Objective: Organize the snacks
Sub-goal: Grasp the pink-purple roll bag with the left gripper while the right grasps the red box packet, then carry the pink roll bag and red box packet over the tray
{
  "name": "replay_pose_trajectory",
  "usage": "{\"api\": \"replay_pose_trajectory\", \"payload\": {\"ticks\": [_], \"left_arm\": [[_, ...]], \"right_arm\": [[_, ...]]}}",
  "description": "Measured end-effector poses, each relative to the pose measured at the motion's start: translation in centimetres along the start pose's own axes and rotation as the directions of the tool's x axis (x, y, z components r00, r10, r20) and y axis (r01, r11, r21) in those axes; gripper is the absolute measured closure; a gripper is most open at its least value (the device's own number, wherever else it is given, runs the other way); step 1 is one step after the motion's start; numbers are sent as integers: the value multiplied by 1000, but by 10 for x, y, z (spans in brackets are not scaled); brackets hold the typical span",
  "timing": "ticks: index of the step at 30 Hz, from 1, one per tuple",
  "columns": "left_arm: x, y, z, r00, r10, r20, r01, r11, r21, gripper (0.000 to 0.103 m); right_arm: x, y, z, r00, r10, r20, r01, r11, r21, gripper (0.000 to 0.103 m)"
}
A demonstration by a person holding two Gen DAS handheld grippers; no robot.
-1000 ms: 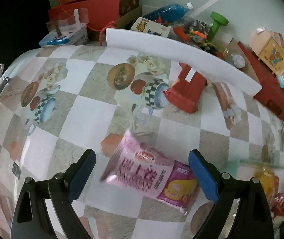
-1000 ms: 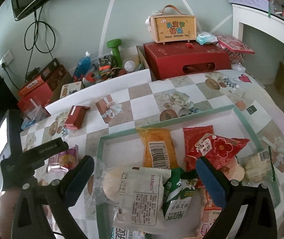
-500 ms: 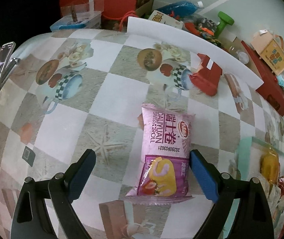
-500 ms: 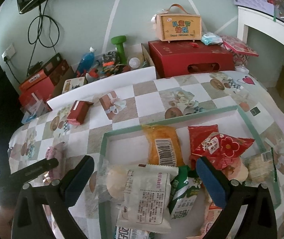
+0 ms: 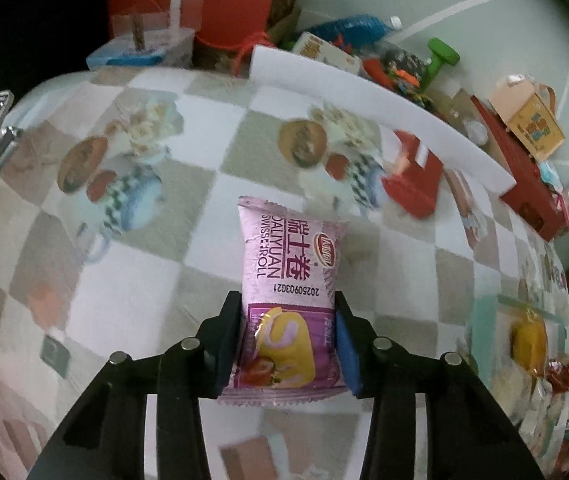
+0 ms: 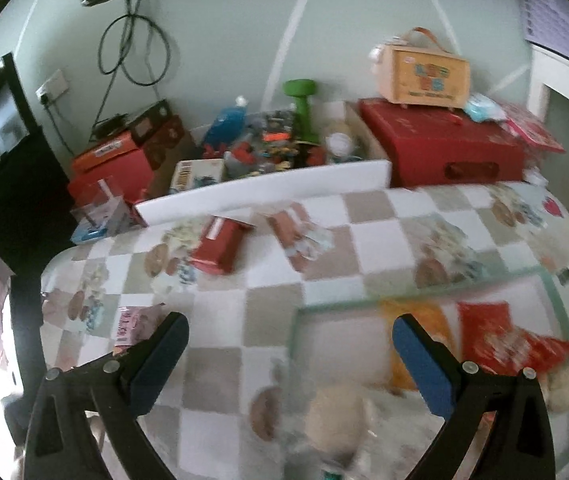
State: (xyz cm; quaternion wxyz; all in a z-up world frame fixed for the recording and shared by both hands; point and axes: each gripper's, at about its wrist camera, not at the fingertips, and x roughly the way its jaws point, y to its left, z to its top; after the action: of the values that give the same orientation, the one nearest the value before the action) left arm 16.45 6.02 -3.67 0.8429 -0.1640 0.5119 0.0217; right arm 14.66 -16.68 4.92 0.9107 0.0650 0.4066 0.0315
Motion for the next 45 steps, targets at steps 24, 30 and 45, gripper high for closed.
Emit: {"api": "replay_pose_trajectory", "payload": {"ticks": [24, 30, 45], "left_arm": [[7, 62, 41, 987, -7, 160, 18, 997, -71, 60], [7, 65, 41, 988, -22, 155, 34, 996, -80, 60], [-36, 50, 28, 991, -47, 129, 58, 995, -82, 61]], "right_arm": [[171, 67, 72, 936, 1, -351, 2, 1000, 9, 43], [177, 77, 67, 935, -50, -350, 34, 998, -51, 58], [47, 101, 35, 973, -34, -227, -8, 983, -183, 61]]}}
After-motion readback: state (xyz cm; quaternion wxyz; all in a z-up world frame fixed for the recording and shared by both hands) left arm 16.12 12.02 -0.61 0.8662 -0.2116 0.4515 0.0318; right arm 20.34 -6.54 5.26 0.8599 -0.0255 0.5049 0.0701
